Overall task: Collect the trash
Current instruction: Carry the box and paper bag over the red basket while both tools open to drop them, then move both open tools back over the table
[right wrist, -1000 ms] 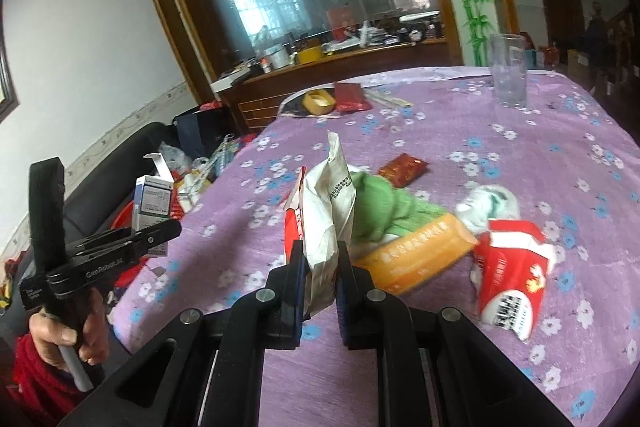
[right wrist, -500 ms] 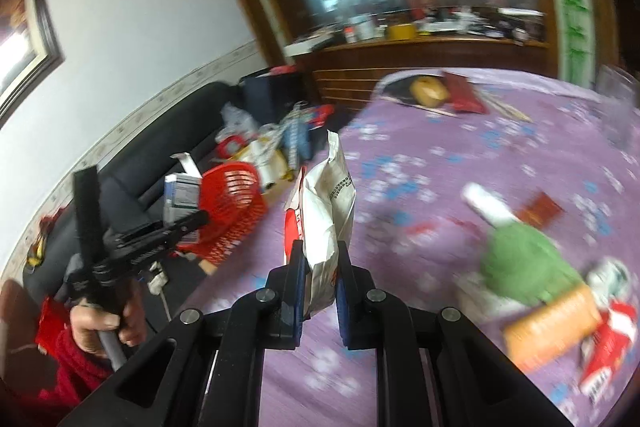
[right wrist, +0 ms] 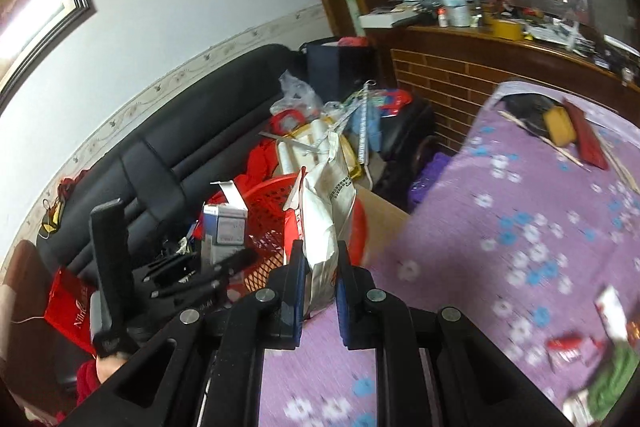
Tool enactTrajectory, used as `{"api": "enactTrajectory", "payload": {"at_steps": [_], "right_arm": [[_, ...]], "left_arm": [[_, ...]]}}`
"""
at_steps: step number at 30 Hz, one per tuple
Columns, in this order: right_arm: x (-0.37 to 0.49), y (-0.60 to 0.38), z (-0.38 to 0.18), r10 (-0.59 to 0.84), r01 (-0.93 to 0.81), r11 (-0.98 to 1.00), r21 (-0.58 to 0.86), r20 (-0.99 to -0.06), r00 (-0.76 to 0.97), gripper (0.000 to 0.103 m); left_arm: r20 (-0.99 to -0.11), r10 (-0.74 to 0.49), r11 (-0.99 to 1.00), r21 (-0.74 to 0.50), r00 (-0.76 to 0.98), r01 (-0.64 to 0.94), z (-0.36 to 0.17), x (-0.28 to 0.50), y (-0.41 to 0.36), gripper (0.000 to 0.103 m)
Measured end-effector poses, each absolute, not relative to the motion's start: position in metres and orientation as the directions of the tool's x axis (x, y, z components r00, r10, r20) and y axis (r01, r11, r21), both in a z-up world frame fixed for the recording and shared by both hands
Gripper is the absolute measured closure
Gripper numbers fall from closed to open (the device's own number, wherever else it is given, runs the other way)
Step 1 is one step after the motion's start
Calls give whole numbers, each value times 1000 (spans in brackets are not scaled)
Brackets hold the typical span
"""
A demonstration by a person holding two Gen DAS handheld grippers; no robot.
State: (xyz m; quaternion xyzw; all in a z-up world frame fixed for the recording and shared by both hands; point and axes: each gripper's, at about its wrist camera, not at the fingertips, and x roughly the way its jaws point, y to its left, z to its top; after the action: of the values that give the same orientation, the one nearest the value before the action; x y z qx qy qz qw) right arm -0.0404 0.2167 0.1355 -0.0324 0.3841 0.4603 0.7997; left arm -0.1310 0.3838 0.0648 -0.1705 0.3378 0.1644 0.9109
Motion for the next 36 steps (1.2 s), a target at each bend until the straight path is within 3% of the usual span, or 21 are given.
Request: {"api": "enactTrajectory", "payload": {"at_steps": [4, 6, 7, 8, 13, 16, 19, 29, 36], "right_arm": [[-30, 251, 128, 710, -764, 565, 310, -654, 260, 87], [-25, 263, 124, 710, -758, 569, 319, -656, 257, 85], [-20, 267, 121, 707, -753, 572, 324, -660, 253, 73], [-15, 268, 119, 706, -741, 579, 339, -662, 249, 68], [-15, 231, 130, 724, -711, 599, 367, -628, 286, 66], [-25, 192, 141, 723, -694, 622, 363, -607, 329, 55], [-39, 150, 147, 715, -675, 646, 356, -593, 372, 53], [-88, -25, 142, 635, -564, 760, 324, -558, 535, 49], [-110, -153, 127, 533, -379, 845, 376, -547, 645, 45]], "left_arm": [[-669, 191, 888, -194, 718, -416, 64, -127, 390, 68], [-662, 194, 886, -199, 724, -420, 64, -126, 392, 55], [-657, 200, 880, -206, 727, -428, 65, -127, 394, 46], [-652, 200, 877, -214, 731, -430, 66, -128, 396, 43], [-624, 192, 883, -227, 757, -411, 76, -141, 392, 43], [-613, 195, 895, -209, 766, -395, 84, -145, 376, 43], [-598, 182, 911, -196, 781, -362, 93, -146, 351, 43], [-610, 58, 981, -110, 790, -157, 108, -116, 209, 39], [-647, -54, 998, -44, 760, 33, 104, -93, 105, 39]]}}
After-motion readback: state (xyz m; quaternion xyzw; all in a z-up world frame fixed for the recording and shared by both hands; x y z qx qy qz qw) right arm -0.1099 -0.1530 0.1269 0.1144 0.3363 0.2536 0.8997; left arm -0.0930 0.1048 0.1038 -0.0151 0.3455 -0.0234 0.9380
